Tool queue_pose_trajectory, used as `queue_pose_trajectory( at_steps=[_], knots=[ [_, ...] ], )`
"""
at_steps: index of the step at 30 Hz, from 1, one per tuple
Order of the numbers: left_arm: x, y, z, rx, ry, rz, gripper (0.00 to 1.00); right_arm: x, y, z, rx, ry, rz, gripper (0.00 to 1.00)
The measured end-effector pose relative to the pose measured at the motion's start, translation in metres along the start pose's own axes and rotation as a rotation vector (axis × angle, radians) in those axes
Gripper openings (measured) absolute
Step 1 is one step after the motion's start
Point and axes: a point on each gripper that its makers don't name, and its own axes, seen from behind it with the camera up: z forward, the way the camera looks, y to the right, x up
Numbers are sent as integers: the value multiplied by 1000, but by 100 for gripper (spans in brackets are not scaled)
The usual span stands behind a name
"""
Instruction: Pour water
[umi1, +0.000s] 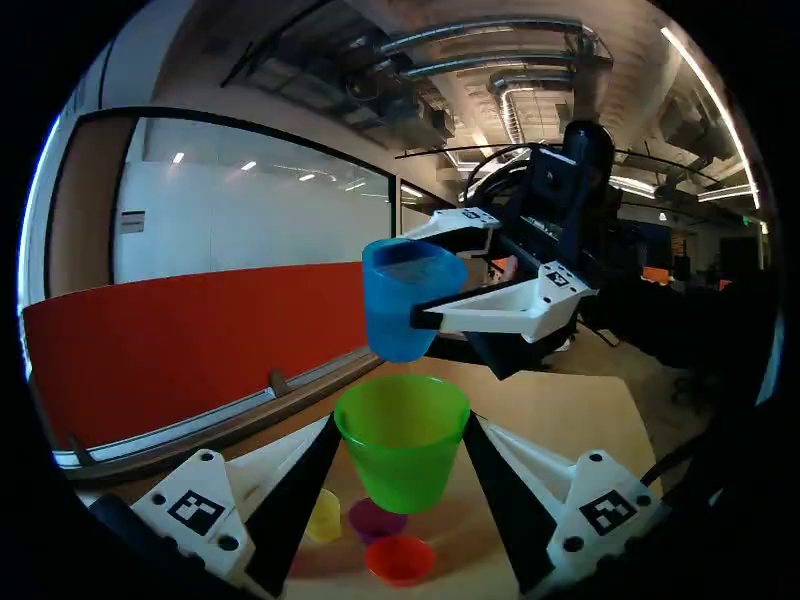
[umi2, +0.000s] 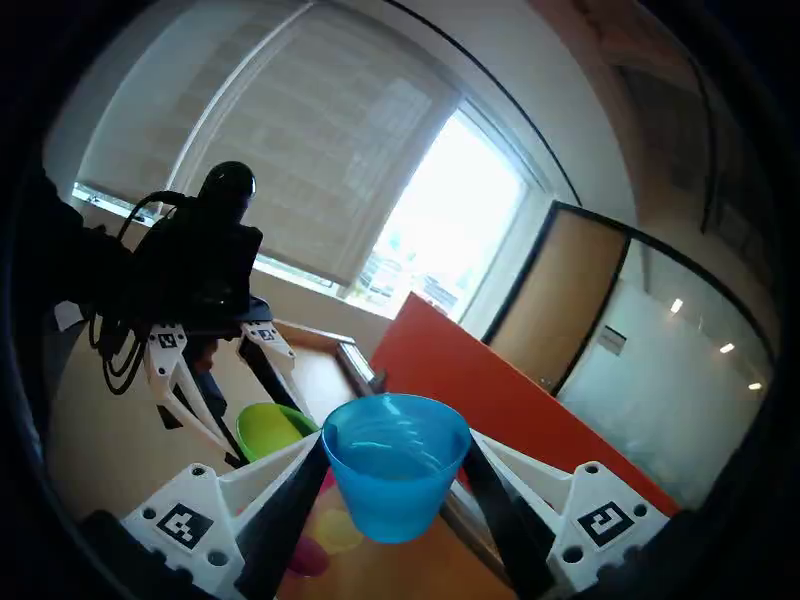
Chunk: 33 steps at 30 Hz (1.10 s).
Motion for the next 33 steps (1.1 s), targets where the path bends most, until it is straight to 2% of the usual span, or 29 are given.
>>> queue_pose_trajectory(
  at_steps=[21, 33],
  knots=[
    [-2, 13, 1, -31, 12, -5, 87, 6, 2, 5, 0, 6, -126, 91],
    [-4, 17, 3, -33, 16, 0, 87, 7, 3, 6, 3, 8, -194, 91]
  ],
)
